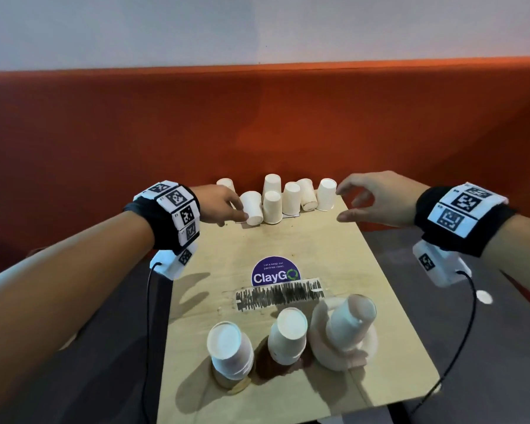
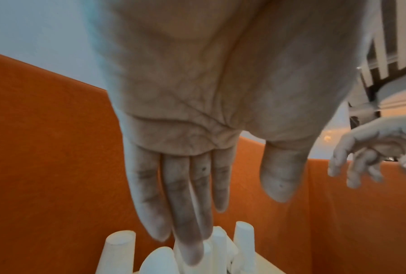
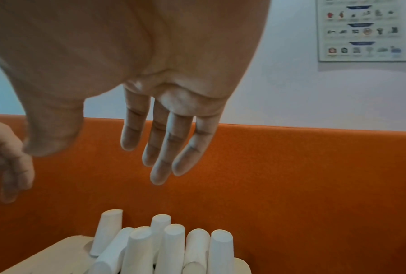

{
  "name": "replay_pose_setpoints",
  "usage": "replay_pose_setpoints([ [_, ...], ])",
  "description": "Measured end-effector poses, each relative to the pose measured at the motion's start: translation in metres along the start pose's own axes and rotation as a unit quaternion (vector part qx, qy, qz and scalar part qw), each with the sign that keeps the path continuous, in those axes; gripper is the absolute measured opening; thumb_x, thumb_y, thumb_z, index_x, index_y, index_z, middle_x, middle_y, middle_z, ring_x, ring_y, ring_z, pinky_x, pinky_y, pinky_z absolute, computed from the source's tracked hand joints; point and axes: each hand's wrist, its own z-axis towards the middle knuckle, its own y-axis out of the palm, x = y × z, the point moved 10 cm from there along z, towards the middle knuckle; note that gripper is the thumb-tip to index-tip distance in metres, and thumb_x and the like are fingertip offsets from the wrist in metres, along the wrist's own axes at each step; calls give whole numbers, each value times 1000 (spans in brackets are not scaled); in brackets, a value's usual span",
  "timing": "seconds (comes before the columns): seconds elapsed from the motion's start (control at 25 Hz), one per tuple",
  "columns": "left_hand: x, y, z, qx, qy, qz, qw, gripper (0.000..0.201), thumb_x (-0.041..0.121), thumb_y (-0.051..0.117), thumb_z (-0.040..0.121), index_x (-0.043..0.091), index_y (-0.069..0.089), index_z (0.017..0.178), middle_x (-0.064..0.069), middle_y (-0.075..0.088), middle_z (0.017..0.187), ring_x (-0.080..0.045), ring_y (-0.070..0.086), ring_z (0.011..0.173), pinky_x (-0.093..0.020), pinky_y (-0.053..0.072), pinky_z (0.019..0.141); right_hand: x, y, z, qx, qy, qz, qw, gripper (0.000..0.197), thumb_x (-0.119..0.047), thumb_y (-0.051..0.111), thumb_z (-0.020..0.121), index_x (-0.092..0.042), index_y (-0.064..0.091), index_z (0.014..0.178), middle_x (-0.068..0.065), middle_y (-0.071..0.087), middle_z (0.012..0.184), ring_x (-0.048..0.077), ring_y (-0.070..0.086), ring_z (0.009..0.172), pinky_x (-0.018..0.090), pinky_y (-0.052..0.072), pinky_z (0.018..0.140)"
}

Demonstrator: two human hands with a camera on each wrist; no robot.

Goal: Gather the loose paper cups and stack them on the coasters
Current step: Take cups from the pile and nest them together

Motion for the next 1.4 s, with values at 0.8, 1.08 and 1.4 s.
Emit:
replay_pose_setpoints([
  [0.8,63,13,216,176,-65,21,982,57,37,61,88,20,44,140,-5,57,136,-29,55,122,-39,38,100,181,93,196,27,127,87,988,67,-33,68,89,-25,34,146,5,43,148,32,57,121,39,48,93],
  [1.08,85,44,257,128,-12,113,985,77,44,63,88,20,28,153,2,42,152,-19,40,139,-52,8,117,189,126,221,-7,77,44,996,56,-37,62,93,-28,42,144,-3,21,164,25,40,141,40,43,105],
  [1.4,96,51,245,111,27,162,980,50,38,61,90,24,50,137,-3,54,126,-26,55,117,-40,34,102,197,107,202,86,134,82,984,39,-39,72,84,-21,53,113,1,54,120,28,62,99,36,49,80],
])
